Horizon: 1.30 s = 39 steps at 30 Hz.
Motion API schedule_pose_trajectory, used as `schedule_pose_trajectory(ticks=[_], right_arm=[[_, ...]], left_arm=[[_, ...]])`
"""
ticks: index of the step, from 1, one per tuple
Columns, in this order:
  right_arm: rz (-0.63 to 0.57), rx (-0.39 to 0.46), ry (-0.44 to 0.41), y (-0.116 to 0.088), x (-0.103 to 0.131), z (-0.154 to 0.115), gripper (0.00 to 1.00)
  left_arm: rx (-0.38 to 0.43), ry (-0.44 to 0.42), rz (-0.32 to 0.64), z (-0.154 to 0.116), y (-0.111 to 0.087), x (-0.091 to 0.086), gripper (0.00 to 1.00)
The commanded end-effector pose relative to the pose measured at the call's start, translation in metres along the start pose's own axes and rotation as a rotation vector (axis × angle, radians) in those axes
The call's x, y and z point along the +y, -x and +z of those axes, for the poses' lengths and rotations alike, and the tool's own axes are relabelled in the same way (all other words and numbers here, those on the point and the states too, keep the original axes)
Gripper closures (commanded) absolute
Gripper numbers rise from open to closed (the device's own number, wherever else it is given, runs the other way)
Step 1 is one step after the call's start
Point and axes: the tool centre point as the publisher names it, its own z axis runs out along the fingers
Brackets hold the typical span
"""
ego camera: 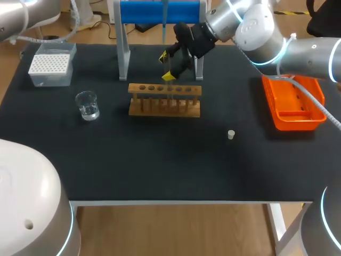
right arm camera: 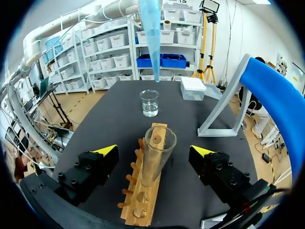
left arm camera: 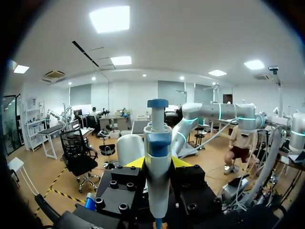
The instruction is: Invert the test tube, pick up the pipette, mount the tip to pipette, aspirate from beaker and dispense into the tube, eject the tip, return the pipette, and cap with the stopper.
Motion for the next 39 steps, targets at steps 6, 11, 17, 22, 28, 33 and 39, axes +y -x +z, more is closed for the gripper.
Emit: schedule_pose_trajectory(ticks=[6, 11, 17, 22, 28, 33, 39], right_arm=[[0.001, 0.002, -0.005, 0.000, 0.001, -0.002, 0.00], [0.001, 0.002, -0.005, 0.000, 0.001, -0.002, 0.00], [0.001, 0.002, -0.005, 0.000, 0.001, -0.002, 0.00], [0.001, 0.002, -0.005, 0.000, 0.001, -0.002, 0.00], [0.001, 0.002, -0.005, 0.000, 0.001, -0.002, 0.00], [0.001, 0.002, -0.005, 0.000, 0.001, -0.002, 0.00], [0.001, 0.002, -0.005, 0.000, 0.001, -0.002, 0.00]], left_arm=[[0.004, 0.003, -0.001, -0.001, 0.001, -0.001, 1.00], [0.004, 0.003, -0.001, -0.001, 0.001, -0.001, 1.00], [-0.003, -0.005, 0.006, 0.000, 0.000, 0.000, 1.00], [-0.005, -0.011, 0.009, 0.002, 0.000, 0.004, 1.00], [-0.014, -0.032, -0.002, 0.002, 0.004, 0.011, 1.00], [-0.007, -0.042, -0.015, 0.000, 0.006, 0.014, 1.00], [-0.008, -0.079, -0.024, -0.004, 0.008, 0.017, 1.00]])
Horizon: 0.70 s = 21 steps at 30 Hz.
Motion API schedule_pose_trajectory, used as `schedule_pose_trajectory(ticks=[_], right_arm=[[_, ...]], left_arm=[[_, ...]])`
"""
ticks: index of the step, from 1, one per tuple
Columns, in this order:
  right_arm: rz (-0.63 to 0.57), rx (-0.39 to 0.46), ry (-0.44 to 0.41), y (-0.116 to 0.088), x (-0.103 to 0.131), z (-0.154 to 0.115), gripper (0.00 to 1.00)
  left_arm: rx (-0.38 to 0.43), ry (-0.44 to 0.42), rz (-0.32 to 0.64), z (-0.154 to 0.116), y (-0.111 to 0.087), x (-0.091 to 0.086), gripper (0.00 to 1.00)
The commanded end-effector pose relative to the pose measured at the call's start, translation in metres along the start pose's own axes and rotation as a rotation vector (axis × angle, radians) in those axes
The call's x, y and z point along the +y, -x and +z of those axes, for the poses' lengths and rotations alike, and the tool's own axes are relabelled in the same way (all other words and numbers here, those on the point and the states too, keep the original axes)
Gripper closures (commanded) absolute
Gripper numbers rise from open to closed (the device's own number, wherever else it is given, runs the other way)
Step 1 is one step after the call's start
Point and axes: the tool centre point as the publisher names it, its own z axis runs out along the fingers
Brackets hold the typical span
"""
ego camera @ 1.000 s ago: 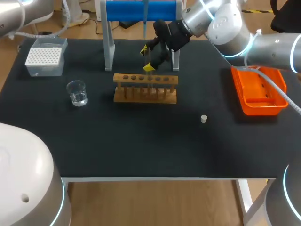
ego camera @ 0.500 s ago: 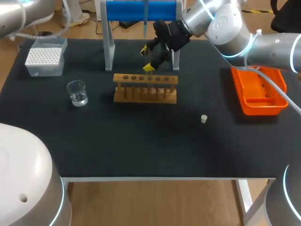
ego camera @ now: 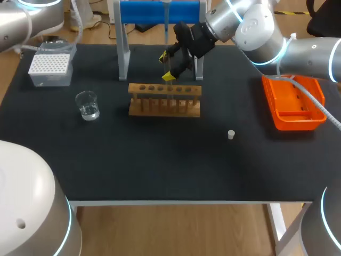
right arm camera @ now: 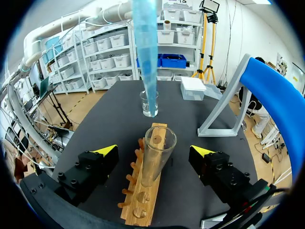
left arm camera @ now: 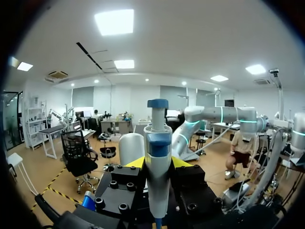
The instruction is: Invert the test tube, pick up the pipette, mount the tip to pipette, aspirate from beaker and dispense into the tube, eject the tip, return the pipette, and cap with the stopper.
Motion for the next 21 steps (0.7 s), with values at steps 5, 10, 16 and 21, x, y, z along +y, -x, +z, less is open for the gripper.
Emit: schedule_pose_trajectory(ticks=[5, 10, 16, 21], right_arm=[[0.001, 0.002, -0.005, 0.0000, 0.0006, -0.0016, 0.00], [0.001, 0.002, -0.005, 0.0000, 0.0006, -0.0016, 0.00], [0.001, 0.002, -0.005, 0.0000, 0.0006, -0.0016, 0.00], [0.001, 0.002, -0.005, 0.0000, 0.0006, -0.0016, 0.00]], left_arm=[[0.005, -0.022, -0.013, -0.0036, 0.0058, 0.0066, 1.00], [0.003, -0.029, -0.026, -0.0043, 0.0072, 0.0093, 1.00], [0.000, -0.030, -0.034, -0.0057, 0.0088, 0.0115, 1.00], [-0.001, -0.032, -0.038, -0.0066, 0.0095, 0.0142, 1.00]])
